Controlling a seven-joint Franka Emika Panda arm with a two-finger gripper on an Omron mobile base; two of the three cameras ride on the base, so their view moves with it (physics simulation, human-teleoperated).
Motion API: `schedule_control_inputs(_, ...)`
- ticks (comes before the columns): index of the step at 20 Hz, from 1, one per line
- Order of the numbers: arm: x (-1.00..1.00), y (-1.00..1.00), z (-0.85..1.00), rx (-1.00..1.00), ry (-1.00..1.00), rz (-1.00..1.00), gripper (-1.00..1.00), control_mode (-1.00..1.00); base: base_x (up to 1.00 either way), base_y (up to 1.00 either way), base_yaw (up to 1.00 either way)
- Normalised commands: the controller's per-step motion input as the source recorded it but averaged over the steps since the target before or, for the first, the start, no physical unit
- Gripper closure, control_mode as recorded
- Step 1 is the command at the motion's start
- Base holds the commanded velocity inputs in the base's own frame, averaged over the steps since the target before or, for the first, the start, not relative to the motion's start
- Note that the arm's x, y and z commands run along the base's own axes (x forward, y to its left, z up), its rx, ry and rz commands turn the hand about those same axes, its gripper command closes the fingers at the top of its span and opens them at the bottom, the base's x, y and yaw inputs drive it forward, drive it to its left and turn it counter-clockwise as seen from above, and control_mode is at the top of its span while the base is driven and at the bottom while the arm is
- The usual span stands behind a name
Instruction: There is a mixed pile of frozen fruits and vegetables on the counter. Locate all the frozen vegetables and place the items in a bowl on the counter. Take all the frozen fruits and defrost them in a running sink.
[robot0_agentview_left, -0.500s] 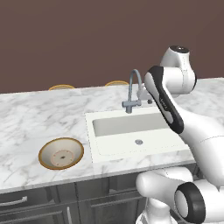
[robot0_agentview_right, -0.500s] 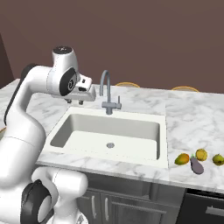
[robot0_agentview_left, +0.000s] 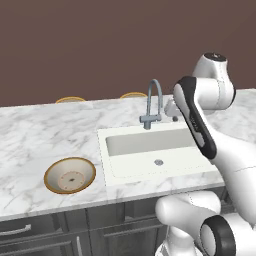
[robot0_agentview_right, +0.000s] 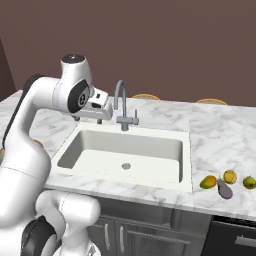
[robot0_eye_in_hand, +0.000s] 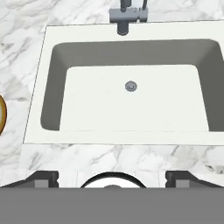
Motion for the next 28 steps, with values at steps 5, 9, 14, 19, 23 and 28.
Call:
schedule_control_inputs(5,-0.31,-0.23,0.0,0.0,0.04,-0.01,-1.0,-1.0,0.0,0.0,0.0)
schedule_control_inputs(9,-0.19,-0.45,0.0,0.0,0.07,-0.03,-1.0,-1.0,0.0,0.0,0.0)
schedule_control_inputs(14,-0.09,-0.69,0.0,0.0,0.07,-0.03,-1.0,-1.0,0.0,0.0,0.0)
schedule_control_inputs(19,-0.01,-0.73,0.0,0.0,0.14,-0.1,-1.0,-1.0,0.0,0.0,0.0)
schedule_control_inputs(23,-0.11,-0.7,-0.08,0.0,0.12,-0.17,-1.0,-1.0,0.0,0.0,0.0)
schedule_control_inputs(28,-0.21,-0.68,-0.13,0.0,0.1,-0.2,-1.0,-1.0,0.0,0.0,0.0)
